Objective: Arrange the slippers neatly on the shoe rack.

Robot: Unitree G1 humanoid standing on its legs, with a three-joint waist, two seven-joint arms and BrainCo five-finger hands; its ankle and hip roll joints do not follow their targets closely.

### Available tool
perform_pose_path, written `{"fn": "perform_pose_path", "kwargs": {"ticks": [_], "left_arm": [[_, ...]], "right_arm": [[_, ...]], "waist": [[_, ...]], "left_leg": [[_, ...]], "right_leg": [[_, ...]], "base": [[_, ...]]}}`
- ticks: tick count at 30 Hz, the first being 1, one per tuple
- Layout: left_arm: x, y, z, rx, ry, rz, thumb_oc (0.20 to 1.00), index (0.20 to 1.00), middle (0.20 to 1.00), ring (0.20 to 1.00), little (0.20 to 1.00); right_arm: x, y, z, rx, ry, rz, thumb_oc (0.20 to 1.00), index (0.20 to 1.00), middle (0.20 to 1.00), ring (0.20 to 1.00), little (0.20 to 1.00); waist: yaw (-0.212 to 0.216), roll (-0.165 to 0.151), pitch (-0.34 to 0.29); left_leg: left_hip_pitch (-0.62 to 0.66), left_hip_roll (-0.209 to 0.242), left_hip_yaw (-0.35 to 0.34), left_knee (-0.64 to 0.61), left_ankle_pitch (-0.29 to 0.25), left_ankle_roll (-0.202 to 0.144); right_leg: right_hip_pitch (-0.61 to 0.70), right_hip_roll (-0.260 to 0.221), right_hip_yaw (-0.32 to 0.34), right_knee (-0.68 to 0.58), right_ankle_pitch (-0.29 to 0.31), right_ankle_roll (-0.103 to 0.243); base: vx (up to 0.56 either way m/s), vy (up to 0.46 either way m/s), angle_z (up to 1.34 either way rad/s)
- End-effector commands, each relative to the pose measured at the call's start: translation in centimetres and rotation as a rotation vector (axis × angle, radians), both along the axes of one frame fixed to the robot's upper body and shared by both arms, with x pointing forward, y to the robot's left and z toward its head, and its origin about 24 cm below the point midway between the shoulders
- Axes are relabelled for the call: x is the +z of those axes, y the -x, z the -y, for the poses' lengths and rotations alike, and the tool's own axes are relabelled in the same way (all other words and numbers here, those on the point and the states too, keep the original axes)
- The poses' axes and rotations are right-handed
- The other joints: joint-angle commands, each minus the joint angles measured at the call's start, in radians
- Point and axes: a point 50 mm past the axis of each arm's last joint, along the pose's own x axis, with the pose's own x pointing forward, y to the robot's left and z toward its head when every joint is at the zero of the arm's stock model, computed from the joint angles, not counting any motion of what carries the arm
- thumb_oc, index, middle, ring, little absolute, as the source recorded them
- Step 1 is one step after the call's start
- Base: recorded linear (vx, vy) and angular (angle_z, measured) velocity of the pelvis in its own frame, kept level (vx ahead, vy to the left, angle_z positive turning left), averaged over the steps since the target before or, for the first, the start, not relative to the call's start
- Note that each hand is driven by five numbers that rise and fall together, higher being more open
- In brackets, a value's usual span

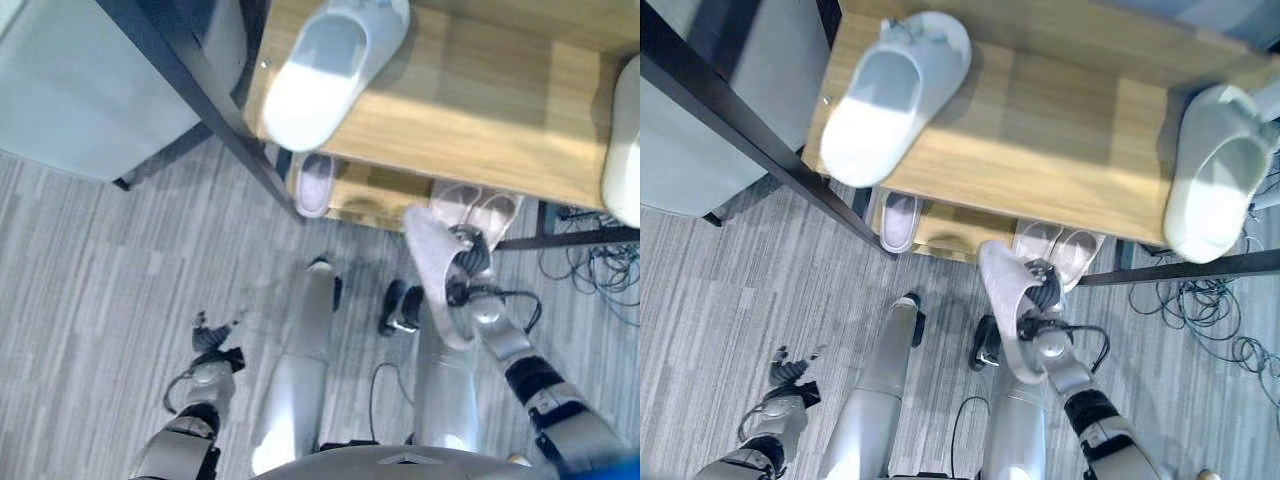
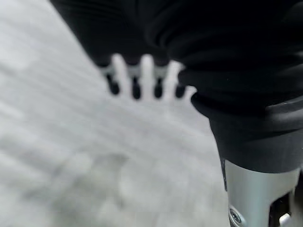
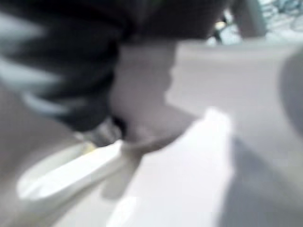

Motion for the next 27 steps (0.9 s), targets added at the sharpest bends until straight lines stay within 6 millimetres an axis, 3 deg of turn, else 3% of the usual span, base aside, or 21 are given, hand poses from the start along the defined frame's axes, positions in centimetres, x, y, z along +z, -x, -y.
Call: {"fn": "perform_pose_path", "kwargs": {"ticks": [1,3,4,5,8,11,18,24,27], "left_arm": [[1.0,0.4,-2.6,0.190,0.043,0.079,1.000,1.000,1.000,1.000,1.000],[1.2,1.0,-3.8,0.269,0.058,0.091,1.000,1.000,1.000,1.000,1.000],[1.2,1.5,-4.3,0.320,0.073,0.100,1.000,1.000,1.000,1.000,1.000],[1.2,1.5,-4.3,0.320,0.073,0.101,1.000,1.000,1.000,1.000,1.000],[1.5,1.3,-4.4,0.334,0.071,0.121,1.000,1.000,1.000,1.000,1.000],[1.7,1.0,-4.1,0.279,0.043,0.120,1.000,1.000,1.000,1.000,1.000],[0.7,1.9,-3.0,0.250,0.061,0.094,1.000,1.000,1.000,1.000,1.000],[-1.3,4.2,-1.9,0.264,0.115,0.009,1.000,1.000,1.000,1.000,1.000],[-1.6,4.4,-1.7,0.257,0.121,-0.008,1.000,1.000,1.000,1.000,1.000]], "right_arm": [[7.9,-2.4,1.7,-0.044,-0.086,0.286,0.200,0.200,0.200,0.200,0.200],[11.5,-3.3,1.5,-0.030,-0.097,0.391,0.200,0.200,0.200,0.200,0.200],[14.4,-3.7,0.7,0.005,-0.100,0.479,0.200,0.200,0.200,0.200,0.200],[14.5,-3.7,0.7,0.006,-0.100,0.479,0.200,0.200,0.200,0.200,0.200],[17.5,-3.9,-0.4,0.048,-0.096,0.567,0.200,0.200,0.200,0.200,0.200],[19.0,-4.1,-2.4,0.122,-0.080,0.591,0.200,0.200,0.200,0.200,0.200],[18.4,-4.1,-4.1,0.173,-0.082,0.568,0.200,0.200,0.200,0.200,0.200],[22.7,-3.7,-7.6,0.213,0.046,0.705,0.200,0.200,0.200,0.200,0.200],[23.4,-3.8,-8.1,0.200,0.064,0.721,0.200,0.200,0.200,0.200,0.200]], "waist": [[0.029,0.035,0.071],[0.034,0.043,0.088],[0.036,0.052,0.109],[0.035,0.051,0.107],[0.035,0.061,0.135],[0.039,0.069,0.149],[0.045,0.075,0.149],[0.055,0.085,0.149],[0.059,0.084,0.149]], "left_leg": [[-0.067,0.052,-0.028,0.122,-0.109,0.016],[-0.151,0.049,-0.018,0.284,-0.164,0.030],[-0.233,0.038,-0.017,0.444,-0.219,0.040],[-0.238,0.037,-0.016,0.446,-0.218,0.040],[-0.308,0.019,-0.021,0.631,-0.284,0.043],[-0.324,0.022,-0.018,0.782,-0.355,0.042],[-0.324,0.034,-0.002,0.845,-0.385,0.034],[-0.324,0.031,0.006,0.847,-0.386,0.027],[-0.324,0.030,0.008,0.850,-0.386,0.025]], "right_leg": [[-0.044,0.017,0.117,0.130,-0.118,0.020],[-0.133,0.026,0.141,0.279,-0.147,0.022],[-0.211,0.036,0.176,0.441,-0.175,0.026],[-0.217,0.036,0.177,0.445,-0.176,0.026],[-0.286,0.047,0.239,0.642,-0.196,0.042],[-0.302,0.053,0.293,0.801,-0.207,0.051],[-0.302,0.050,0.321,0.875,-0.206,0.055],[-0.286,0.048,0.329,0.888,-0.214,0.048],[-0.278,0.045,0.327,0.887,-0.214,0.047]], "base": [[0.05,0.042,-0.22],[0.10,0.078,-0.28],[0.12,0.082,-0.22],[0.14,0.065,-0.11],[0.13,0.058,0.03],[0.14,0.045,-0.01],[0.04,0.004,-0.05],[0.04,0.044,0.01],[0.01,0.009,0.00]]}}
